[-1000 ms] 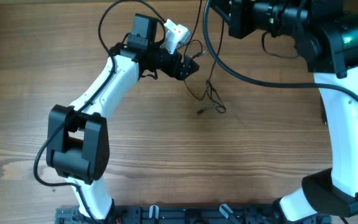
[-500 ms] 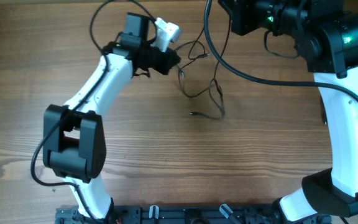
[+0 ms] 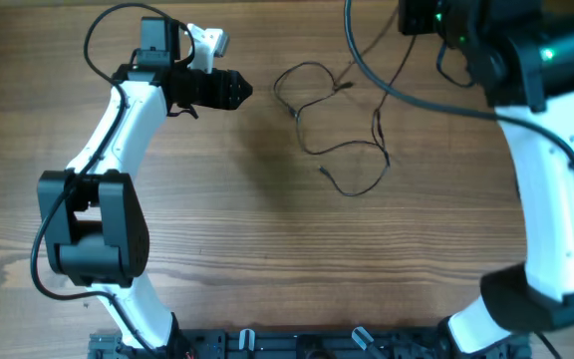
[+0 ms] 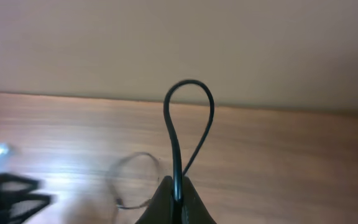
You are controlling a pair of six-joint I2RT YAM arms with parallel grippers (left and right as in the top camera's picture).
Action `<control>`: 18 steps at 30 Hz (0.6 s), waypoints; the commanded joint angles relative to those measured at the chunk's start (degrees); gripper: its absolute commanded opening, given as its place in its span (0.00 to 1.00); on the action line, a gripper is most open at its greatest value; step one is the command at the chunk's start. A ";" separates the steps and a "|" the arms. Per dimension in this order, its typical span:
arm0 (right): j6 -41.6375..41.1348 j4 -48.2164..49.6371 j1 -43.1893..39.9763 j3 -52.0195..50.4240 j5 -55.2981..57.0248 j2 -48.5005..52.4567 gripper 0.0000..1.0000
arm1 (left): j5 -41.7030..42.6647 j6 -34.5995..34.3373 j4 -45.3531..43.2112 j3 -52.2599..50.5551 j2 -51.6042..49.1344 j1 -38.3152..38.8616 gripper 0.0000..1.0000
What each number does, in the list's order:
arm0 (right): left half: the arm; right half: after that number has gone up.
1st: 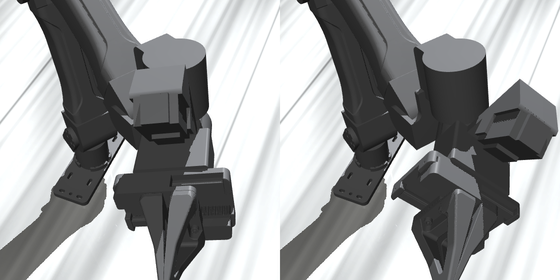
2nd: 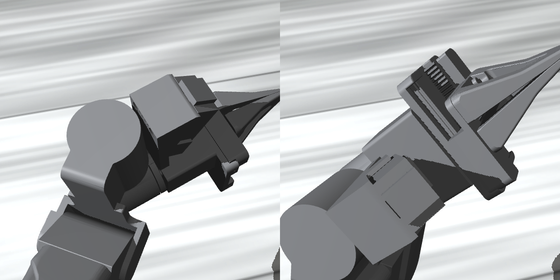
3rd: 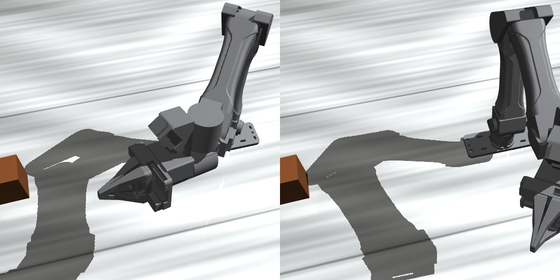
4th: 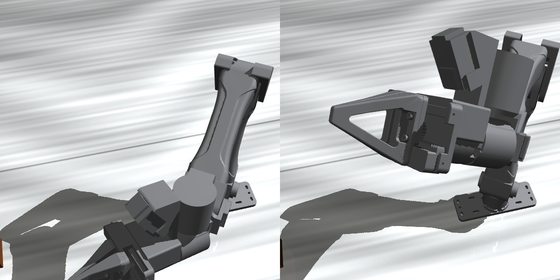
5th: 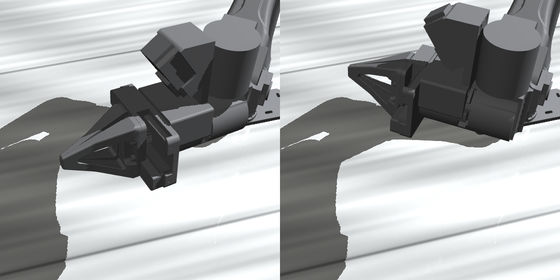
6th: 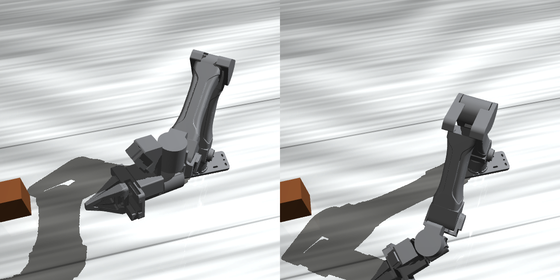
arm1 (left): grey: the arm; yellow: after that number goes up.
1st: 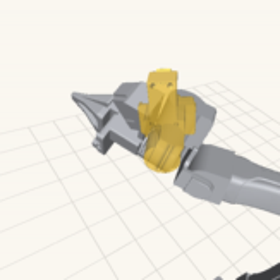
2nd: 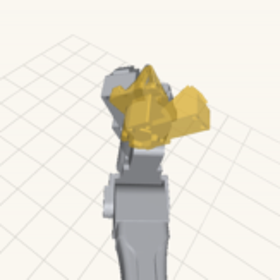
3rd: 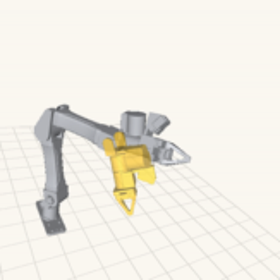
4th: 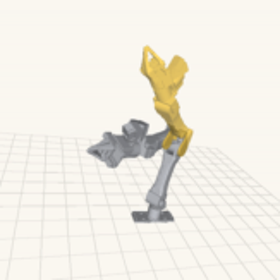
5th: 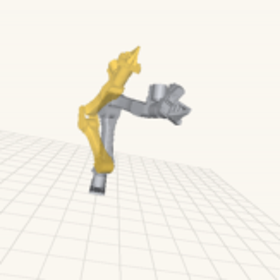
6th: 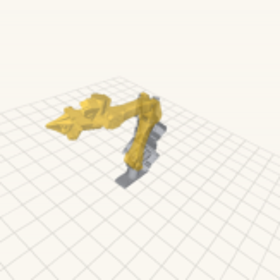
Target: Untangle cables
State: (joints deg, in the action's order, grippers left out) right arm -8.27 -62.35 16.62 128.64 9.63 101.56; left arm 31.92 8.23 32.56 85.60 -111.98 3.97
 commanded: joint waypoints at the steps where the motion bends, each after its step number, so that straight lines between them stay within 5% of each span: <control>1: -2.89 -3.10 -3.54 0.44 4.28 7.78 0.04 | 0.11 -0.11 0.96 -0.31 -0.96 -0.50 0.72; 11: -3.76 -7.04 -4.81 0.24 -8.59 23.74 0.04 | 0.17 -0.13 4.85 -0.33 -0.94 -0.44 0.71; 18: -9.46 -7.58 -5.25 -0.35 -5.62 27.50 0.04 | 2.73 -0.11 6.12 -0.31 -0.94 -0.44 0.70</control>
State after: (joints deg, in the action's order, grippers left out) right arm -12.51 -68.51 11.62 128.51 2.70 126.08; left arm 32.51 8.25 38.63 85.60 -111.98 3.73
